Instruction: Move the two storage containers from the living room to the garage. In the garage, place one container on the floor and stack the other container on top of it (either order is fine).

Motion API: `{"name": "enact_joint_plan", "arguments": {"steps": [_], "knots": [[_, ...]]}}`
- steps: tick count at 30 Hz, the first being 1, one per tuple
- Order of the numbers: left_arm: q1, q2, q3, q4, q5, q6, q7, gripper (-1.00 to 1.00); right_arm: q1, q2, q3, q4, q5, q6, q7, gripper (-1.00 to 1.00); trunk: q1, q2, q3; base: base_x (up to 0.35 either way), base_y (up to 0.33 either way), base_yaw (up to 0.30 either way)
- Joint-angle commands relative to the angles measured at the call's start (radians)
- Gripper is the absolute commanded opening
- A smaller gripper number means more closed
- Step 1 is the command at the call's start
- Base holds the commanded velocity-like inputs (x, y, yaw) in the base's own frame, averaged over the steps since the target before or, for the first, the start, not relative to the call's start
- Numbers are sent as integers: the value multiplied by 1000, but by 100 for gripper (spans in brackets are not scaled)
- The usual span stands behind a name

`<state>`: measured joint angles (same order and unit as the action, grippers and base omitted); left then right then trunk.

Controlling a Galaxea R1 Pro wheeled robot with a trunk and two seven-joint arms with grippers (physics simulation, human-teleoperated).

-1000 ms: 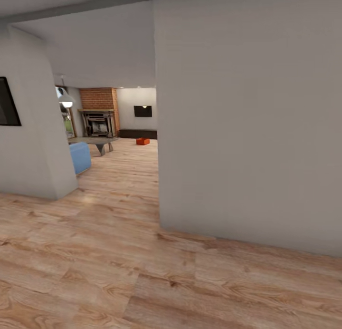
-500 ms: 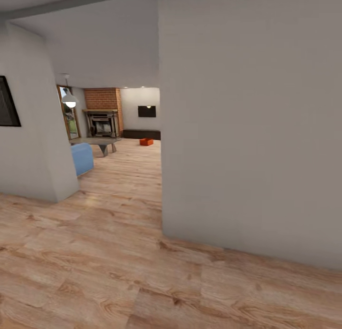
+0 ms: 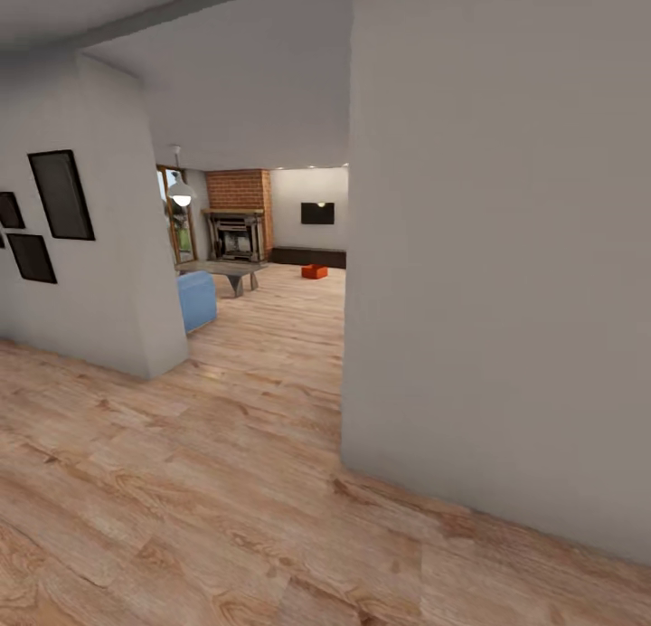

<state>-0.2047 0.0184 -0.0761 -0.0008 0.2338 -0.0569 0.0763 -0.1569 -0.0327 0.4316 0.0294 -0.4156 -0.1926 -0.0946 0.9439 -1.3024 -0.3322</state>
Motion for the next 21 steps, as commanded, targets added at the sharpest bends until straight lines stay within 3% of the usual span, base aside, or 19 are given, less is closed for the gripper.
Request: {"name": "enact_joint_plan", "arguments": {"steps": [1,21], "knots": [[-1,0,-8,1,9,-3,2,100,-1,0,9,3,-8,-5,0,100,1,-1,-1,325,0,263],[-1,0,-8,1,9,-3,2,100,-1,1,9,3,-8,-5,0,100,1,-1,-1,325,5,263]]}}
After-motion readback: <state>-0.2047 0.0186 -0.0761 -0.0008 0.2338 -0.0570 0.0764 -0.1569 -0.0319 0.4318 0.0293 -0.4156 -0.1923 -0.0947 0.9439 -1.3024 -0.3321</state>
